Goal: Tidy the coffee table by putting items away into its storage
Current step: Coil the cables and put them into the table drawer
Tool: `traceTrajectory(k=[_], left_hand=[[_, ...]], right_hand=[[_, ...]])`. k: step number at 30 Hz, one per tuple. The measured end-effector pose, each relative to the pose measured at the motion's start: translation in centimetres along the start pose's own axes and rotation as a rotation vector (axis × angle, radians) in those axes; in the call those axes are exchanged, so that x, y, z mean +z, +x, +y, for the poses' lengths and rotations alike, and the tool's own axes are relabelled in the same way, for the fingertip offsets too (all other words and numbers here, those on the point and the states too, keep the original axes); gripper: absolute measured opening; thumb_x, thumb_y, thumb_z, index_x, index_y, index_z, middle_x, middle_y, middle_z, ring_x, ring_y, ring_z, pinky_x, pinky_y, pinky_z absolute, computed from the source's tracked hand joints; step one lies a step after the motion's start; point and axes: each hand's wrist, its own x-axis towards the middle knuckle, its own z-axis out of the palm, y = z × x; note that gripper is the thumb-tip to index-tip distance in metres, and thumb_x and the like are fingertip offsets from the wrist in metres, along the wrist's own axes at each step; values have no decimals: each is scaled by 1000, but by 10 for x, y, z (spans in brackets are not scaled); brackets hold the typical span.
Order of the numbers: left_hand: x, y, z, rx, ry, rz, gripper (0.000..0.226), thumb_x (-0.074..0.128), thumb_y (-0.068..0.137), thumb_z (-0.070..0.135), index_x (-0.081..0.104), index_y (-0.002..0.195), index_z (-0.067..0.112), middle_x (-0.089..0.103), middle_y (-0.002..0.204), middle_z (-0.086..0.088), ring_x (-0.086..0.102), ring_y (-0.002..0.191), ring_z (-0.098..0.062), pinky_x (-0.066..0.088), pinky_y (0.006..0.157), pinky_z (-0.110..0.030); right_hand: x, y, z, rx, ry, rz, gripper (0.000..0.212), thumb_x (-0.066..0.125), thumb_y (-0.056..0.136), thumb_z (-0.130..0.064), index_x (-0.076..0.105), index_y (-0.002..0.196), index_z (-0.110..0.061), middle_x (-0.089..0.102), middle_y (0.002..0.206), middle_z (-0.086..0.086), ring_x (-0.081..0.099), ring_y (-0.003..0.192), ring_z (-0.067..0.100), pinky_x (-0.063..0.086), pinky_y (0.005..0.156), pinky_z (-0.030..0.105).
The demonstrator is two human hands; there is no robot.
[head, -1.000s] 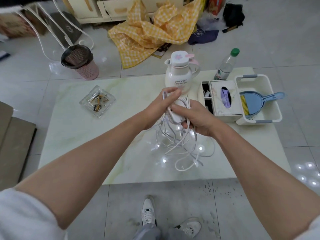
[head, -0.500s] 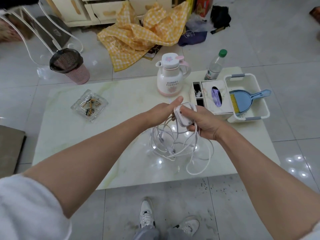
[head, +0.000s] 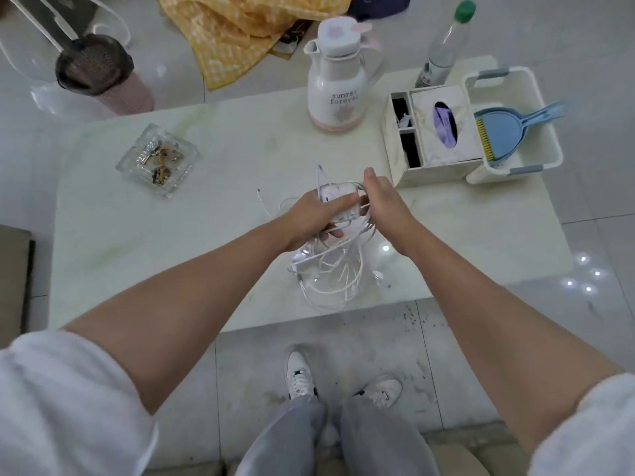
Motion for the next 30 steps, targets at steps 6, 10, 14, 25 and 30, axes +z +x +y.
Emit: traceTrajectory(k=[6,10,14,25,30], left_hand=[[29,29,-47,-16,157,29,33,72,82,52,68,82,19,69,71,-9,55,42,-12,40,42,-21],[80,54,-73,69,258,-21,39,73,80,52,68,88,14,69,67,-2,49,44,-10,39,41,-21],[117,82,-91,221,519,11,37,71,78,57,70,92,22,72,78,12,66,68,-1,52,63,-23],[156,129,-135,797,822,126,37,62,85,64,67,105,33,72,84,14,67,78,-2,53,72,-33],[151,136,-137,807,843,88,41,66,84,61,69,107,27,72,87,11,67,80,-3,54,73,-32]], right_hand=[[-56,-37,127,243,119,80,43,56,88,-43,66,64,-9,64,54,7,61,49,22,52,52,28],[-89,-68,221,405,138,111,34,55,92,-30,66,68,-8,66,56,6,65,49,18,53,48,26],[-101,-61,290,544,158,120,24,51,91,-18,66,74,-12,68,70,5,68,65,19,50,60,26],[-43,51,422,606,368,181,28,60,93,-16,61,119,-5,61,99,12,63,88,25,52,95,44],[-26,82,443,629,463,158,19,64,86,-3,64,105,-5,64,91,17,56,61,19,50,59,30]])
